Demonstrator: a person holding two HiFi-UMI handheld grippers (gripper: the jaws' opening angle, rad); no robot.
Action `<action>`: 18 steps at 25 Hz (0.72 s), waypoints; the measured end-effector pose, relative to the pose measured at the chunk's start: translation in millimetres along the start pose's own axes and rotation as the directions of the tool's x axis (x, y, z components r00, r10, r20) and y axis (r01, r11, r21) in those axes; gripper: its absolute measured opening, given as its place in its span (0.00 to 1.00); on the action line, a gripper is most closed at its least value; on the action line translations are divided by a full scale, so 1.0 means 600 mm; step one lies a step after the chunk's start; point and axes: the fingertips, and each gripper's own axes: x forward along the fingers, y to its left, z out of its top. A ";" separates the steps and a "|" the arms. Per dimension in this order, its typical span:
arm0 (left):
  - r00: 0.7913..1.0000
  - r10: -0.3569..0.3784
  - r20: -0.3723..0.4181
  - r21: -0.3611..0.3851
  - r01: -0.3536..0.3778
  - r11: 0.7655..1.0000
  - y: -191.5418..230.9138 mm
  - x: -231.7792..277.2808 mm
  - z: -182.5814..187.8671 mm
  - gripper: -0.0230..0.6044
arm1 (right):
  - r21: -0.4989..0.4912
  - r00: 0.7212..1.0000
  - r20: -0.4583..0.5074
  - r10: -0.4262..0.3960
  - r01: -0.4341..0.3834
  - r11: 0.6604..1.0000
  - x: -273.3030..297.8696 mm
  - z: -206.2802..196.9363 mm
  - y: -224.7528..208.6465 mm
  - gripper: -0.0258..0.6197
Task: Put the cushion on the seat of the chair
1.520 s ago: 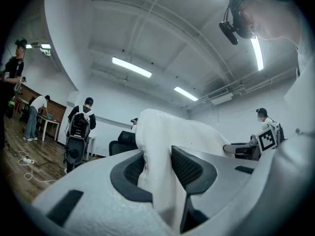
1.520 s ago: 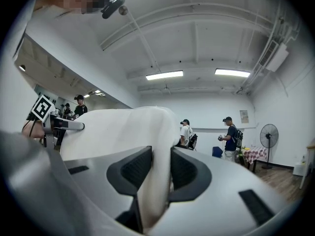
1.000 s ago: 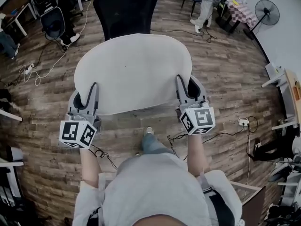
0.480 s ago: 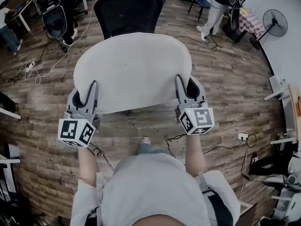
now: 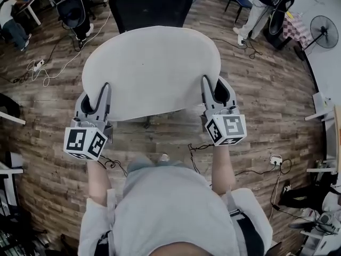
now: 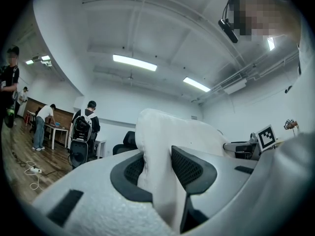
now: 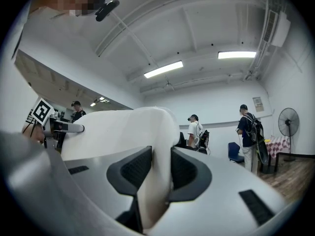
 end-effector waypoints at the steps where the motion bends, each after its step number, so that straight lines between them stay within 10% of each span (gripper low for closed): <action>1: 1.000 0.005 -0.007 0.000 -0.005 1.000 0.004 0.005 -0.002 0.22 | 0.006 1.000 -0.003 0.006 -0.006 1.000 0.007 -0.004 -0.001 0.17; 18: 0.997 -0.012 -0.077 -0.035 0.009 0.999 0.107 0.156 -0.060 0.22 | 0.062 0.995 -0.087 -0.038 0.044 0.997 0.166 -0.077 -0.038 0.17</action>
